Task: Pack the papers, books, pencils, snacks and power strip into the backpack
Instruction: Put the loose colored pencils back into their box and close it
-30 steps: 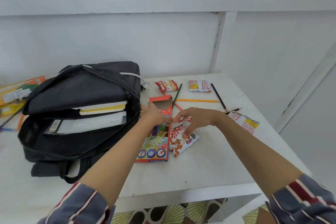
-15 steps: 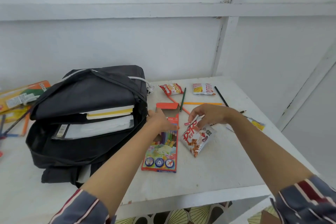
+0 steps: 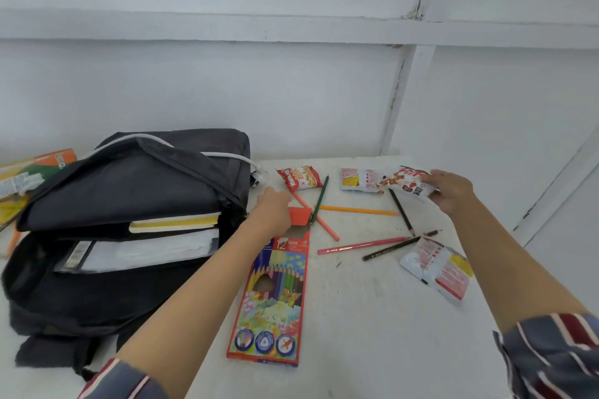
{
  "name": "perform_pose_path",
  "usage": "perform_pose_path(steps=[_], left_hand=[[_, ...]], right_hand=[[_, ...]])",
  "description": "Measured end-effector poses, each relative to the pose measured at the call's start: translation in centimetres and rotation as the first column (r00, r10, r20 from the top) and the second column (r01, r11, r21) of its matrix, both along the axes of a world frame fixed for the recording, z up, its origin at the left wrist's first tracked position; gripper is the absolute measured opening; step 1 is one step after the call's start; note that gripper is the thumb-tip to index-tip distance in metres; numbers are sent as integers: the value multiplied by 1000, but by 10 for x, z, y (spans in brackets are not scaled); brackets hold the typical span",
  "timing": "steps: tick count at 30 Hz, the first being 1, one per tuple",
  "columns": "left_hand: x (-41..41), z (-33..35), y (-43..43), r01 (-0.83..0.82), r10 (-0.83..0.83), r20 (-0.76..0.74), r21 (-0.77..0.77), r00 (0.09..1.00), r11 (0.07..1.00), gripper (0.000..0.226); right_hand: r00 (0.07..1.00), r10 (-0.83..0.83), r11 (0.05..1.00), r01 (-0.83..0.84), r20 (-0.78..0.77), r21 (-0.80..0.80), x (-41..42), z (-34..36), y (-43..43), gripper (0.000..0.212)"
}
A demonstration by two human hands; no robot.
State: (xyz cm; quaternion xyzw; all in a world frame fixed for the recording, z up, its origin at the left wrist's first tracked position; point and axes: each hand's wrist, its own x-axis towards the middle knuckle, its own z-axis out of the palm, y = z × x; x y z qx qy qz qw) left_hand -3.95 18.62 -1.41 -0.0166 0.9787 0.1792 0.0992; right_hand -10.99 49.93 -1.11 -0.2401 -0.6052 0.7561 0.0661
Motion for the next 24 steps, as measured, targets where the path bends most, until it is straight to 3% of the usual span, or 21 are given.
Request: perform_pose_path(steps=[4, 6, 9, 11, 14, 17, 21, 24], left_hand=[[-14, -6, -3, 37, -37, 20, -31, 999, 999, 56], [-18, -8, -5, 46, -44, 51, -49, 998, 998, 57], [-20, -10, -7, 52, -48, 77, -52, 996, 997, 60], [-22, -10, -8, 57, -53, 89, -45, 995, 997, 62], [-22, -9, -9, 74, -67, 106, -58, 992, 996, 62], [-22, -8, -10, 88, -82, 111, -51, 990, 995, 59], [-21, -5, -10, 85, -82, 126, -19, 989, 996, 57], [-20, -2, -8, 84, -84, 141, 5, 986, 996, 53]], right_hand=[[994, -103, 993, 100, 31, 66, -26, -27, 4, 18], [986, -154, 952, 130, 69, 277, -32, -36, 5, 29], [985, -138, 779, 45, 101, 625, -38, -38, 5, 27], [983, -103, 653, -46, 149, 756, -41, -38, 4, 25], [984, -53, 535, -115, 169, 837, -42, -35, 2, 36], [998, 7, 506, -52, 56, 861, -35, -22, -15, 41], [944, 322, 514, -109, -74, 851, -10, -5, -65, 38], [762, 648, 405, -352, 6, 844, 18, -4, -108, 38]])
